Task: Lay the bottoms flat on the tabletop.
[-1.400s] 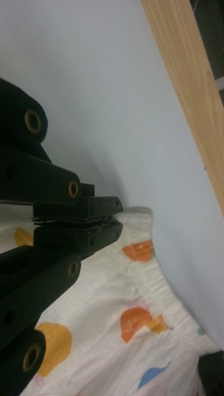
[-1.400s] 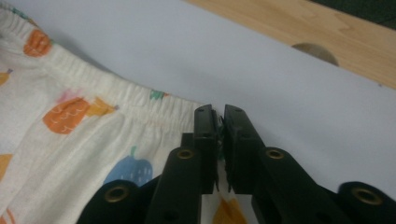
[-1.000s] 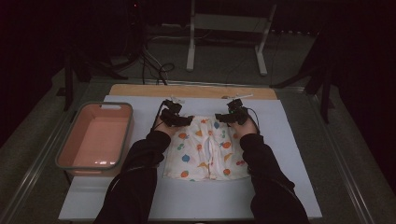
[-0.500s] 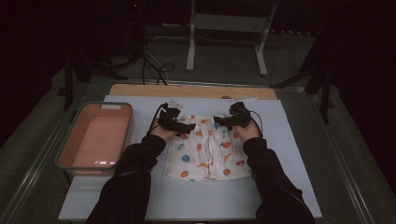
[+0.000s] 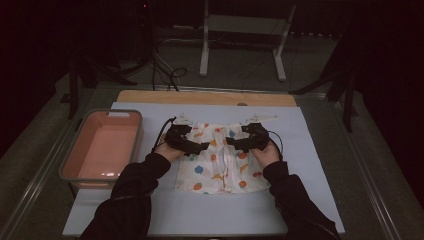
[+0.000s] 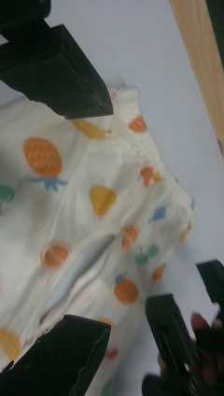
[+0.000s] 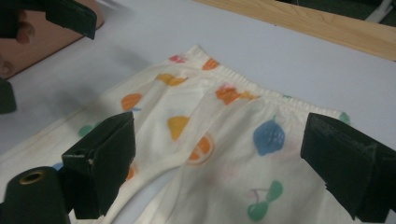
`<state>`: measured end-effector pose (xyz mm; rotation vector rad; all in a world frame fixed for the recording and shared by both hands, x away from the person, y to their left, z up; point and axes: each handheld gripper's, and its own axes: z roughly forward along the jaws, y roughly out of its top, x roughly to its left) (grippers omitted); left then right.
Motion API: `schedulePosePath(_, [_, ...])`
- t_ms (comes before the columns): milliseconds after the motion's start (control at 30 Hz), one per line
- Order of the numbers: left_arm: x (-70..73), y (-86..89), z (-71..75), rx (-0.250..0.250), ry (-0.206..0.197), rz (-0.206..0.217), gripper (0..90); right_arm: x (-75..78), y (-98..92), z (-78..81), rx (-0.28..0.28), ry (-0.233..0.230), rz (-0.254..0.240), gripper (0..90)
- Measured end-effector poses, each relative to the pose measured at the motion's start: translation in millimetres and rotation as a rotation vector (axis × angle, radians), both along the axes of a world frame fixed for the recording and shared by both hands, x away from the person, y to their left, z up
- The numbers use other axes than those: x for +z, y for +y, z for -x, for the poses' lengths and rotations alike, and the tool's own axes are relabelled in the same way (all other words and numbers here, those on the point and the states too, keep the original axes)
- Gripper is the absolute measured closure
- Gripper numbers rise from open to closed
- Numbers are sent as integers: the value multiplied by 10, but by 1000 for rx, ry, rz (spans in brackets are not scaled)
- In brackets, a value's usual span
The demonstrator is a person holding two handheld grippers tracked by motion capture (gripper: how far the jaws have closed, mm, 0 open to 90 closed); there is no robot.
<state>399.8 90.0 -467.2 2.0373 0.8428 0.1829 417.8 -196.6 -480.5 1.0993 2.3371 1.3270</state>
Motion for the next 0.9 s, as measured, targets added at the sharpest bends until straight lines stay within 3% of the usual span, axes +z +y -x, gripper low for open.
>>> schedulePosePath(67, [5, 23, 77, -11, -15, -1, 10, 12, -3, 60, 21, -6, -21, 104])
schedulePosePath(300, [-1, 169, 379, -32, -73, 6, 10, 40, -1, 187, 49, -29, -15, 104])
schedulePosePath(433, [-11, 227, 475, -23, -78, 7, 10, 47, 17, 181, 53, -29, -11, 104])
schedulePosePath(467, [-25, 244, 529, -14, -83, -15, 10, 51, 30, 179, 52, -29, -12, 105])
schedulePosePath(700, [-53, 288, 632, -22, -87, -23, 10, 62, 161, 141, 66, -37, -18, 106])
schedulePosePath(900, [-111, 347, 722, -15, -85, -4, 10, 48, 249, 123, 80, -37, -22, 105])
